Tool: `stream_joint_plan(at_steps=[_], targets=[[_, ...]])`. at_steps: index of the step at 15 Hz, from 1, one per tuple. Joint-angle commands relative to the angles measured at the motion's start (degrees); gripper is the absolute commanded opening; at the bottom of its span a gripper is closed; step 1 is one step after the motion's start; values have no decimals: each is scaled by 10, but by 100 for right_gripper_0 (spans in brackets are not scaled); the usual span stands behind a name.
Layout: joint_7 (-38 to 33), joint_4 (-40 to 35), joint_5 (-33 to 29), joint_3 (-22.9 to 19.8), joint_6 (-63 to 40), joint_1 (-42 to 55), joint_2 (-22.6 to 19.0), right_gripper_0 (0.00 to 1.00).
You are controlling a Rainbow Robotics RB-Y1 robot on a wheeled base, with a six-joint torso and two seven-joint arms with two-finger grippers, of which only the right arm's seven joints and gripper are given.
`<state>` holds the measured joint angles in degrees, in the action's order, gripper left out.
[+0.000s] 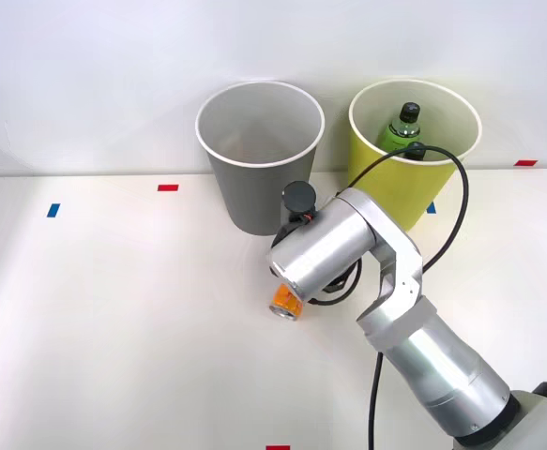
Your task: Put cans in the gray bin, plastic bottles in the light green bin
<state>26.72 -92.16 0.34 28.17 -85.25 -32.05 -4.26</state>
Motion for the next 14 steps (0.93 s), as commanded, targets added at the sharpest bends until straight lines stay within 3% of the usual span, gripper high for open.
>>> stream_joint_plan(at_steps=[1, 5, 9, 12, 14], targets=[[107, -123, -25, -3, 0, 44, -18, 0], [219, -306, -20, 0, 50, 109, -65, 0], [229, -444, 10, 0, 143, 182, -152, 0], [220, -484, 10, -3, 271, 216, -196, 0], [212, -485, 10, -18, 344, 217, -199, 0]])
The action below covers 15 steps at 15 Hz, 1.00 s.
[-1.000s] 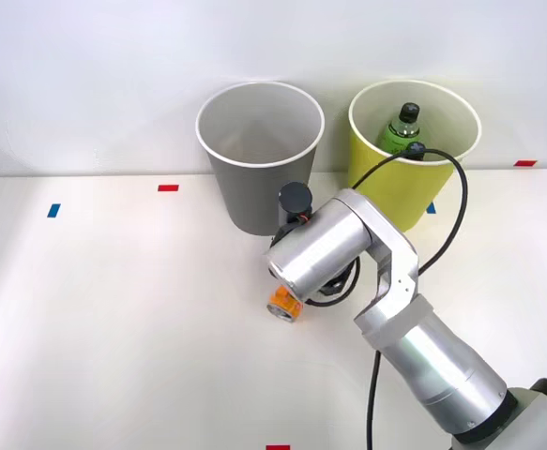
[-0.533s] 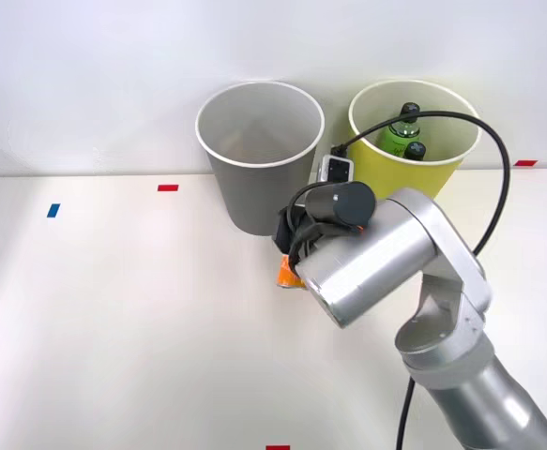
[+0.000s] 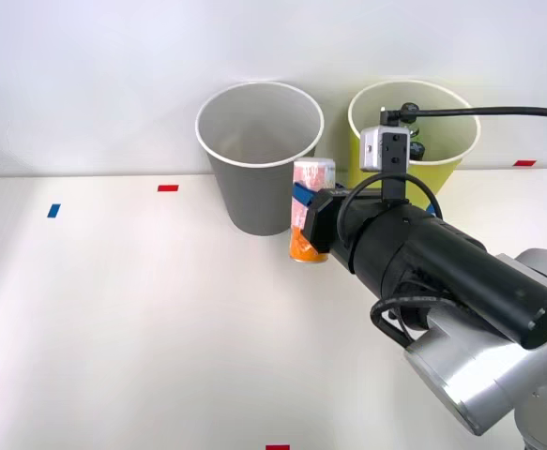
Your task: Put cans in the gray bin, plastic bottles in the light green bin
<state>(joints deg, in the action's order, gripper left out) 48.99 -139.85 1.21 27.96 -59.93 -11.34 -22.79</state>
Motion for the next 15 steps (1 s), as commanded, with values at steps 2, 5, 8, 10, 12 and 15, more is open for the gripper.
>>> stream_joint_plan(at_steps=[2, 5, 8, 10, 12, 15], targets=[[-21, -7, 1, -35, 152, 4, -8, 0], [-55, 77, 24, -54, 303, -42, 13, 0], [-49, 196, 1, -60, 393, -116, 43, 0], [-46, 259, -25, -60, 398, -165, 65, 0], [-46, 309, -44, -60, 398, -199, 78, 0], [-45, 365, -77, -60, 399, -224, 98, 0]])
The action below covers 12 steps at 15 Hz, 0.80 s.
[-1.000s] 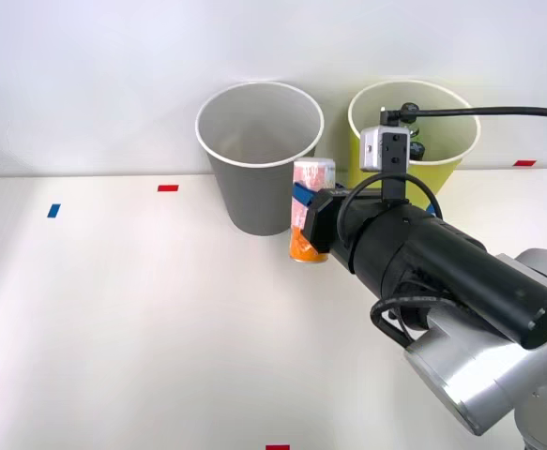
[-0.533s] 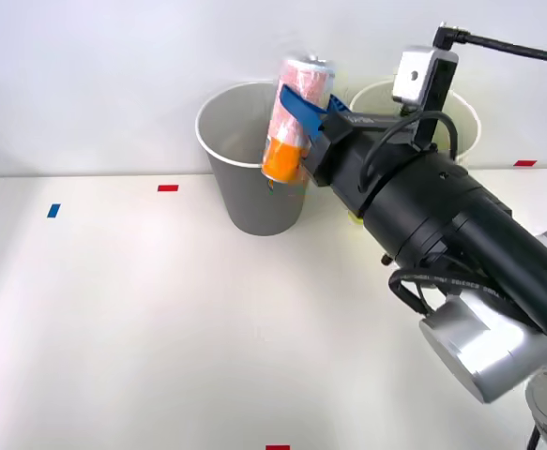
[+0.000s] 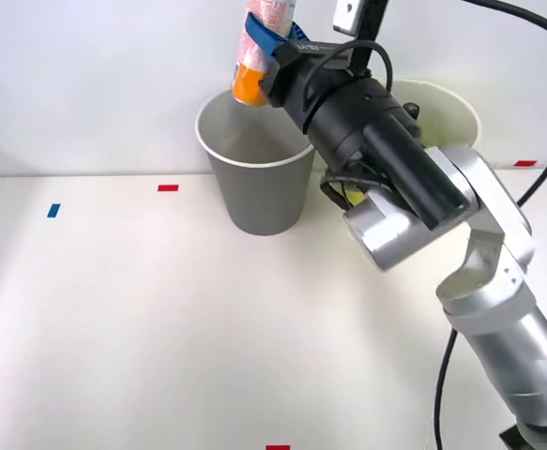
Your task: Put cans in the gray bin, plastic bottles in the light green bin
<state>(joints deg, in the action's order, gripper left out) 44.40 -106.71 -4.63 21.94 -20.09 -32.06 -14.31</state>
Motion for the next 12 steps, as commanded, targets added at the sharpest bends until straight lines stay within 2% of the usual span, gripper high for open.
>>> stream_joint_plan(at_steps=[1, 7, 12], targets=[[2, 58, -34, 1, 1, -28, 25, 0], [3, 156, -108, -6, 2, -70, 73, 0], [5, 170, -146, -14, 8, -78, 81, 0]])
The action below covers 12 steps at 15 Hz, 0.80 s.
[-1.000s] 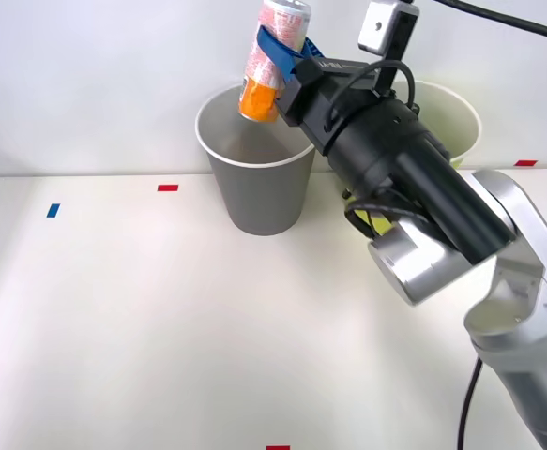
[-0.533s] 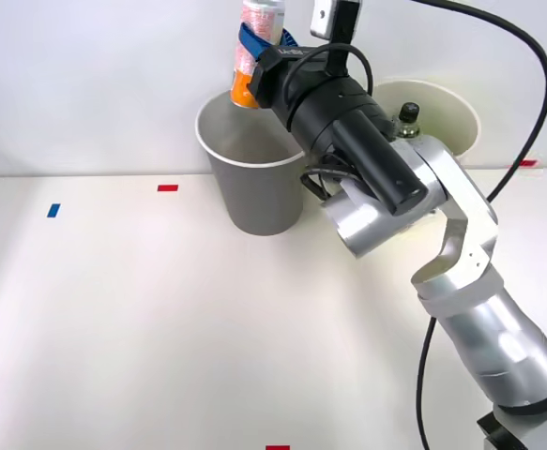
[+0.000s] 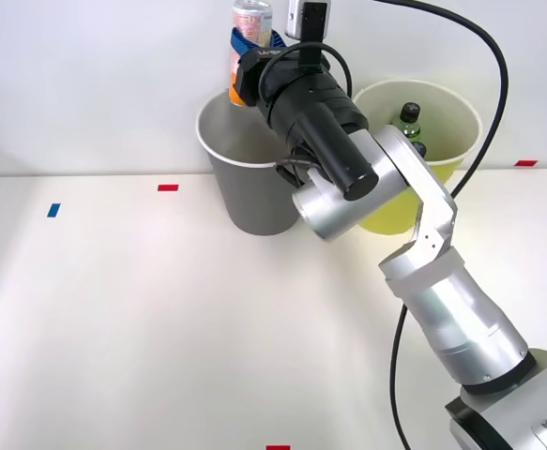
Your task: Put cans in the gray bin, plastic bottles in the light green bin
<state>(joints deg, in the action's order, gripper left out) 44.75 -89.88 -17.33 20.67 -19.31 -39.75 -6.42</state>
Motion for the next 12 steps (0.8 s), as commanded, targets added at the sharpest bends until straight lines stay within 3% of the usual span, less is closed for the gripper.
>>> stream_joint_plan(at_steps=[1, 2, 3, 4, 12], targets=[[2, 1, -19, -1, 1, -1, 3, 0], [2, 1, -20, 0, 1, -1, 4, 31], [0, 1, -20, -1, 0, -1, 4, 73], [-1, 1, -20, -1, 0, -1, 4, 100], [-9, 1, -24, -6, 26, 0, -3, 100]])
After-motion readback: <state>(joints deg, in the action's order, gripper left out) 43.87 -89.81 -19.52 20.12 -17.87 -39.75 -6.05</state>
